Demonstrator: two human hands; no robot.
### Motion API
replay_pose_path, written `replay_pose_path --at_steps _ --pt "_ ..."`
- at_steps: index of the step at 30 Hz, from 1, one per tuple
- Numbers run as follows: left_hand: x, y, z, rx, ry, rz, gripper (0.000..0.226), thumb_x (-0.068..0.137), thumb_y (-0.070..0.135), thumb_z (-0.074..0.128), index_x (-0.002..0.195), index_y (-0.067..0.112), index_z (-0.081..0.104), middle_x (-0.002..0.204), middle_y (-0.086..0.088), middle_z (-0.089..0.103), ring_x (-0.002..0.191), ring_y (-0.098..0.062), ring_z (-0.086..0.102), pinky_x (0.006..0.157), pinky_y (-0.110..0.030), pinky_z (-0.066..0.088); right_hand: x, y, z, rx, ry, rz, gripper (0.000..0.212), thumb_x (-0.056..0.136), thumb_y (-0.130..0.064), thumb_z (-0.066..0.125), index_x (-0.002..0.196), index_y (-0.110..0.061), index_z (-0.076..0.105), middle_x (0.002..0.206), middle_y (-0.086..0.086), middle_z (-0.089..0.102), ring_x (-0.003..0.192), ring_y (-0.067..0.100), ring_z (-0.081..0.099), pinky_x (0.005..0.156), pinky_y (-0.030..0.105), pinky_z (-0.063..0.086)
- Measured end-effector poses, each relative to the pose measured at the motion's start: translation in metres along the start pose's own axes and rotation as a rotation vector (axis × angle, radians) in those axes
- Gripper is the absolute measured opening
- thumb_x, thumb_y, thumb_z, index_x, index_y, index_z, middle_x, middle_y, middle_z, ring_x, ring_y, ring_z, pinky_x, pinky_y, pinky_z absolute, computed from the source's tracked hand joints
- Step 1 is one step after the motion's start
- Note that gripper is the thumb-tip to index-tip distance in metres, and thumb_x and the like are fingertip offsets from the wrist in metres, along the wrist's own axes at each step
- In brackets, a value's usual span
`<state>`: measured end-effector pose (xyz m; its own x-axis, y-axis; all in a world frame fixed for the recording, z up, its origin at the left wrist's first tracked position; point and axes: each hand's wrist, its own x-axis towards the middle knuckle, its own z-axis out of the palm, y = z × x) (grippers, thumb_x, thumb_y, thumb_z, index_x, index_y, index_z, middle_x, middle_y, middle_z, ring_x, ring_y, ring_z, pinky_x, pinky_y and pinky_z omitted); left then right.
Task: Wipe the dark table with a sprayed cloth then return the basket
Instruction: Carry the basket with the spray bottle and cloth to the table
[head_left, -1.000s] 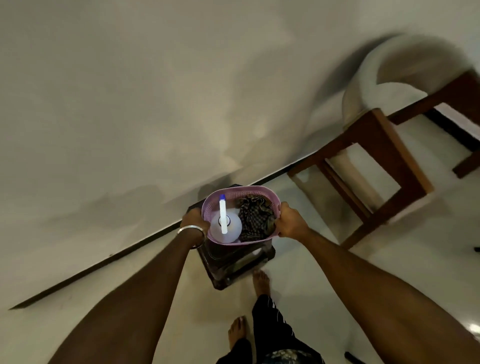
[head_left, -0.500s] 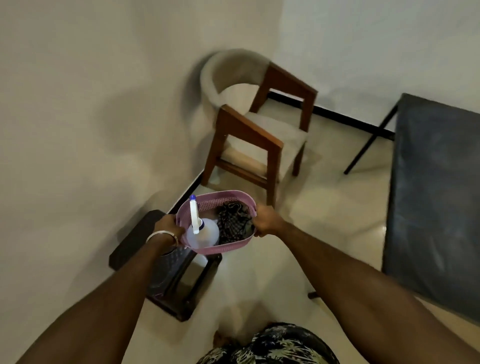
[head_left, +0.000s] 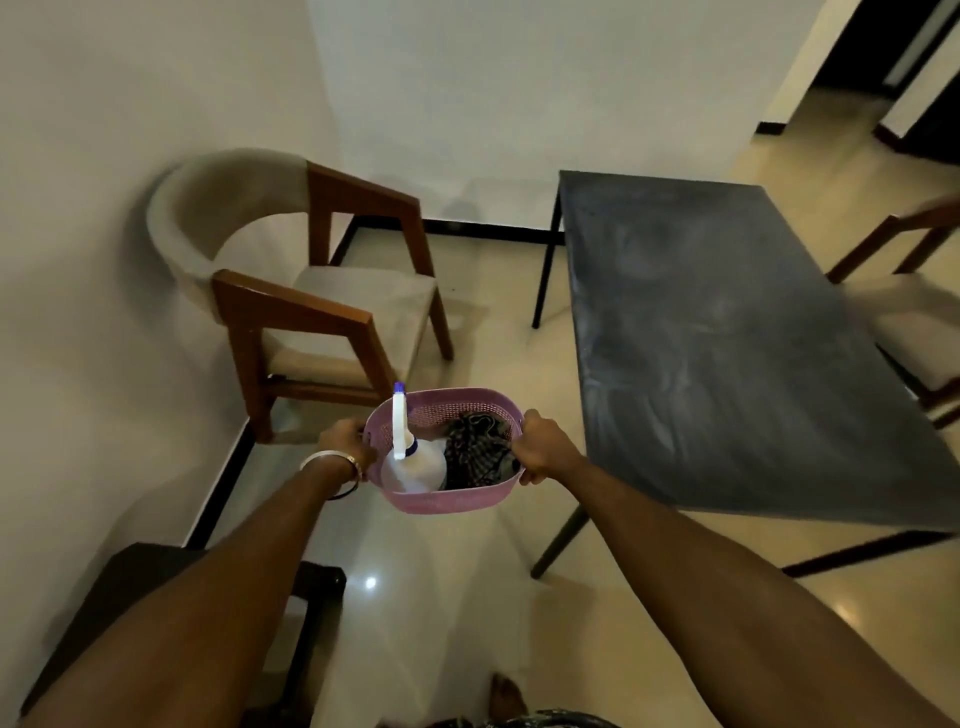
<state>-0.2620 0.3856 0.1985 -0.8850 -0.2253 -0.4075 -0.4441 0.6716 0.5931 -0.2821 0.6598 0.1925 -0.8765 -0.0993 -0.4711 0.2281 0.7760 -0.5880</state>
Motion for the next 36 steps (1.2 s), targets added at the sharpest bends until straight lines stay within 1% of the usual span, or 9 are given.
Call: replay_pose_path --at_steps 3,7,11,13,17,21,26,30,36 --pt "0.010 0.039 0.025 0.012 -0.022 0.046 0.021 0.085 0.010 0.063 0.105 0.005 0.068 0.102 -0.017 0.070 0.086 -0.032 0.065 0.074 -0.036 0.055 -0.001 0.031 -0.028 0.006 0.048 0.050 0.023 0.097 -0.018 0.045 0.117 -0.008 0.043 0.094 0.014 0.065 0.063 0.026 0.072 0.054 0.035 0.061" --pt "0.019 0.085 0.051 0.061 -0.006 0.116 0.026 0.087 0.009 0.061 0.111 0.005 0.067 0.110 -0.018 0.069 0.100 -0.035 0.063 0.082 -0.031 0.047 0.003 0.063 -0.058 0.004 0.134 0.089 0.022 0.093 -0.015 0.043 0.113 -0.004 0.048 0.090 0.015 0.067 0.064 0.027 0.071 0.054 0.038 0.061" --pt "0.030 0.118 0.071 0.049 -0.018 0.138 0.028 0.089 0.009 0.061 0.117 0.003 0.064 0.111 -0.016 0.068 0.089 -0.029 0.061 0.077 -0.032 0.048 0.006 0.085 -0.080 -0.069 0.215 0.119 0.020 0.095 -0.025 0.045 0.110 -0.012 0.046 0.100 0.010 0.063 0.083 0.031 0.066 0.073 0.042 0.055" --pt "0.050 0.136 0.080 0.073 -0.044 0.174 0.028 0.090 0.008 0.059 0.116 0.003 0.064 0.109 -0.018 0.069 0.089 -0.030 0.063 0.078 -0.032 0.050 0.019 0.097 -0.091 -0.082 0.251 0.144 0.022 0.097 -0.028 0.043 0.113 -0.012 0.046 0.102 0.009 0.063 0.085 0.029 0.064 0.075 0.041 0.053" --pt "0.068 0.159 0.087 0.098 -0.076 0.228 0.029 0.091 0.005 0.058 0.119 0.000 0.061 0.112 -0.018 0.066 0.086 -0.026 0.054 0.077 -0.030 0.042 0.032 0.107 -0.103 -0.078 0.304 0.150 0.027 0.097 -0.031 0.043 0.114 -0.011 0.048 0.103 0.009 0.064 0.087 0.028 0.064 0.081 0.047 0.056" --pt "0.116 0.182 0.084 0.115 -0.144 0.260 0.029 0.089 0.011 0.061 0.116 0.003 0.064 0.109 -0.017 0.068 0.093 -0.034 0.062 0.081 -0.035 0.052 0.062 0.104 -0.120 -0.054 0.333 0.193 0.022 0.098 -0.028 0.043 0.111 -0.010 0.048 0.102 0.009 0.062 0.087 0.028 0.063 0.079 0.044 0.054" --pt "0.192 0.205 0.075 0.166 -0.212 0.312 0.025 0.085 0.015 0.064 0.110 0.010 0.062 0.104 -0.013 0.068 0.092 -0.033 0.064 0.084 -0.042 0.056 0.108 0.086 -0.137 -0.043 0.380 0.265 0.013 0.098 -0.027 0.043 0.102 -0.015 0.041 0.097 0.005 0.054 0.086 0.029 0.054 0.074 0.037 0.042" --pt "0.241 0.234 0.054 0.126 -0.258 0.332 0.026 0.083 0.008 0.065 0.110 0.008 0.063 0.099 -0.015 0.068 0.083 -0.031 0.067 0.075 -0.042 0.060 0.145 0.063 -0.148 -0.001 0.431 0.330 0.015 0.097 -0.027 0.044 0.102 -0.012 0.042 0.107 0.013 0.060 0.097 0.037 0.060 0.077 0.039 0.044" --pt "0.314 0.283 0.023 0.144 -0.277 0.412 0.035 0.086 0.009 0.065 0.120 0.004 0.060 0.112 -0.015 0.067 0.097 -0.035 0.065 0.085 -0.042 0.056 0.207 0.024 -0.173 0.036 0.530 0.389 0.028 0.096 -0.028 0.045 0.112 -0.006 0.050 0.115 0.019 0.062 0.102 0.041 0.060 0.082 0.043 0.049"
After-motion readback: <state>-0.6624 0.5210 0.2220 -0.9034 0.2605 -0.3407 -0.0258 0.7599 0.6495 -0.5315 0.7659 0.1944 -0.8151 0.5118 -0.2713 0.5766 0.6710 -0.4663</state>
